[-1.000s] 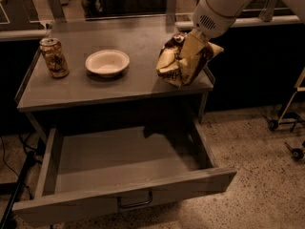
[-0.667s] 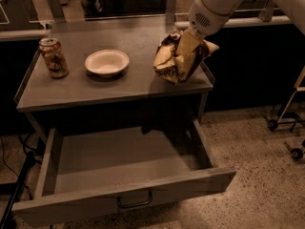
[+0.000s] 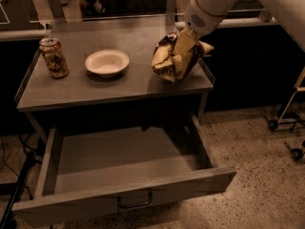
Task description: Pick brown chip bag from top drawer and place on counter
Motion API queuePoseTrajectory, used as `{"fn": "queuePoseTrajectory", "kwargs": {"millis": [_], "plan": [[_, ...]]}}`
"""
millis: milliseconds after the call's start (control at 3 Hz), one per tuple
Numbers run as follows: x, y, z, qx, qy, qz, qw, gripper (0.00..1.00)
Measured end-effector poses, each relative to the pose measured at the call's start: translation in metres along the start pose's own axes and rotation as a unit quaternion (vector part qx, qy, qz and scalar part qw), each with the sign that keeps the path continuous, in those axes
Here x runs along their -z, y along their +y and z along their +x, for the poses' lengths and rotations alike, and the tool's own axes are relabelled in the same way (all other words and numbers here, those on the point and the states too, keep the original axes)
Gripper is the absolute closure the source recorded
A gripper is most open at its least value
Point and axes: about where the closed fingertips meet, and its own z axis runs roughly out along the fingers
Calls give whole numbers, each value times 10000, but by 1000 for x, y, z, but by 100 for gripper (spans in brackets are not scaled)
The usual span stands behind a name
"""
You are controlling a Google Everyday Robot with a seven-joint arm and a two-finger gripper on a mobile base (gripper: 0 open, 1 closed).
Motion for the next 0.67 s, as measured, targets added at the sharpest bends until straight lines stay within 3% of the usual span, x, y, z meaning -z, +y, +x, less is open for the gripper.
{"fn": "queuePoseTrajectory", "kwargs": {"millis": [667], "plan": [[-27,-18,-20,142,-41,-32,9999,100]]}}
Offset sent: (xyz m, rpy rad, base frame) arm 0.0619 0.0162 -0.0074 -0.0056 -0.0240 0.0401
